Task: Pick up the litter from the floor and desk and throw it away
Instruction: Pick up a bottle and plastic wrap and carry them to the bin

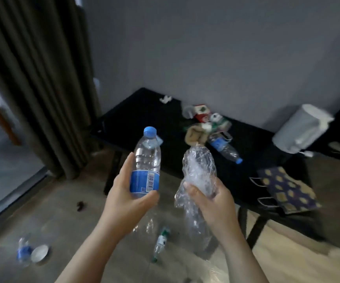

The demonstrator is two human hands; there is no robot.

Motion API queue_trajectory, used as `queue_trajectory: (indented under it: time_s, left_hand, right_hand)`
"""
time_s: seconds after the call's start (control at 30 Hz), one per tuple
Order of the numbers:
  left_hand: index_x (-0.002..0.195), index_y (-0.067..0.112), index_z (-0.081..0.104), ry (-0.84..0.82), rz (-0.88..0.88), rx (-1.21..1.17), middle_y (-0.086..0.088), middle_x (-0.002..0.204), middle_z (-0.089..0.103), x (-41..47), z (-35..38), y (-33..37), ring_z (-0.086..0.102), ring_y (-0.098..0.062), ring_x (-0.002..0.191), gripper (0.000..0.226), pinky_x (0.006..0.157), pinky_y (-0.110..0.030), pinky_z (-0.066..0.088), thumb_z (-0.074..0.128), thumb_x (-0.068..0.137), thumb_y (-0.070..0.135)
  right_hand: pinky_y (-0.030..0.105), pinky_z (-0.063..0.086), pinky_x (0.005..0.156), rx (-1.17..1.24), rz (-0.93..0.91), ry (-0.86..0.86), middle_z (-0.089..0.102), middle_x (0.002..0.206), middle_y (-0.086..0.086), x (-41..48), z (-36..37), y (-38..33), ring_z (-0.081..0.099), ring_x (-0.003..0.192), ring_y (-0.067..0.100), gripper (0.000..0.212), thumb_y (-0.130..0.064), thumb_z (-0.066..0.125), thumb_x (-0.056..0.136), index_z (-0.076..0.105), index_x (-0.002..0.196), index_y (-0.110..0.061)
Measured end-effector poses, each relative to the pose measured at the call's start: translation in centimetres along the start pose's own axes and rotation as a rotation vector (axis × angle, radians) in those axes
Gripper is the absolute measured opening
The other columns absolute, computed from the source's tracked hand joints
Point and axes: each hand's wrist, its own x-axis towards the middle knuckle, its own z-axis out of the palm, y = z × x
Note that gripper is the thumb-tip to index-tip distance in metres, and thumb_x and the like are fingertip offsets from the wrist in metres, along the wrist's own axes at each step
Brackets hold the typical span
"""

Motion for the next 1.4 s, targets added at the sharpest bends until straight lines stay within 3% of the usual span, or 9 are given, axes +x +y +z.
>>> queue_trajectory:
  time_s: [0.13,0.27,0.43,0.6,0.67,0.8,1.03,1.27,1.4]
  left_hand:
    - [0.127,0.074,0.015,-0.195,0.192,0.002,0.01,0.104,0.057,-1.9,4.7,6.7,0.061,0.005,0.076,0.093,0.055,-0.01,0.046,0.069,0.06,0.04]
    - [0.129,0.074,0.013,-0.353,0.315,-0.026,0.009,0.104,0.058,-4.7,10.6,11.9,0.065,-0.002,0.076,0.095,0.055,-0.012,0.05,0.071,0.066,0.032]
    - [0.122,0.079,0.011,-0.518,0.418,-0.05,0.01,0.109,0.058,-9.9,19.3,17.1,0.068,-0.012,0.076,0.099,0.061,-0.021,0.055,0.074,0.066,0.027]
    - [0.132,0.07,0.012,-0.681,0.467,-0.083,0.009,0.113,0.056,-17.3,29.5,21.2,0.066,-0.009,0.077,0.1,0.059,-0.018,0.052,0.073,0.067,0.024]
    - [0.133,0.069,0.012,-0.728,0.494,-0.109,0.014,0.114,0.054,-20.5,33.6,22.6,0.065,-0.002,0.077,0.101,0.054,-0.014,0.05,0.073,0.067,0.024]
    - [0.133,0.068,0.013,-0.827,0.532,-0.173,0.021,0.125,0.048,-26.9,41.5,25.2,0.063,-0.002,0.09,0.1,0.068,-0.02,0.049,0.074,0.067,0.024]
    - [0.137,0.063,0.019,-0.992,0.554,-0.189,0.042,0.098,0.052,-34.1,52.8,27.4,0.058,0.017,0.08,0.099,0.051,-0.005,0.045,0.074,0.066,0.023]
    - [0.138,0.061,0.021,-1.144,0.585,-0.169,0.021,0.096,0.06,-36.7,64.0,29.3,0.062,0.004,0.066,0.099,0.05,-0.009,0.045,0.073,0.068,0.015]
    - [0.137,0.063,0.019,-1.214,0.597,-0.188,0.038,0.09,0.057,-35.5,71.1,31.1,0.059,0.005,0.058,0.097,0.054,-0.012,0.042,0.071,0.07,0.016]
  right_hand:
    - [0.027,0.052,0.076,0.061,-0.037,0.234,0.073,0.097,-0.014,-3.6,-7.6,-3.0,0.069,0.089,0.005,0.045,-0.058,0.074,0.068,0.067,0.106,-0.037]
    - [0.03,0.052,0.085,0.065,-0.048,0.468,0.072,0.105,-0.012,-8.0,-15.8,-4.6,0.067,0.097,0.004,0.07,-0.067,0.074,0.062,0.063,0.119,-0.027]
    - [0.016,0.053,0.061,0.06,-0.076,0.629,0.075,0.09,-0.011,-14.3,-25.8,-5.0,0.071,0.078,0.007,0.037,-0.047,0.076,0.071,0.068,0.103,-0.03]
    - [0.027,0.055,0.072,0.017,-0.059,0.802,0.075,0.094,-0.009,-21.8,-36.7,-4.4,0.071,0.085,0.009,0.051,-0.055,0.075,0.063,0.067,0.106,-0.028]
    - [0.021,0.054,0.065,0.009,-0.07,0.881,0.075,0.089,-0.008,-25.1,-40.9,-4.0,0.072,0.08,0.01,0.041,-0.054,0.075,0.063,0.068,0.098,-0.035]
    - [0.015,0.051,0.062,-0.041,-0.064,1.001,0.075,0.087,-0.009,-31.4,-48.5,-2.9,0.071,0.078,0.007,0.037,-0.054,0.075,0.062,0.069,0.094,-0.034]
    - [0.008,0.046,0.057,-0.104,0.022,1.235,0.073,0.082,-0.014,-39.4,-57.6,-0.2,0.069,0.072,0.0,0.019,-0.037,0.079,0.074,0.07,0.089,-0.03]
    - [0.014,0.05,0.063,-0.129,0.11,1.408,0.074,0.086,-0.011,-40.7,-66.1,3.0,0.07,0.079,0.003,0.021,-0.033,0.078,0.076,0.07,0.095,-0.027]
    - [0.008,0.046,0.059,-0.194,0.138,1.494,0.073,0.085,-0.016,-39.1,-71.1,4.5,0.069,0.076,-0.002,0.021,-0.037,0.078,0.076,0.069,0.093,-0.03]
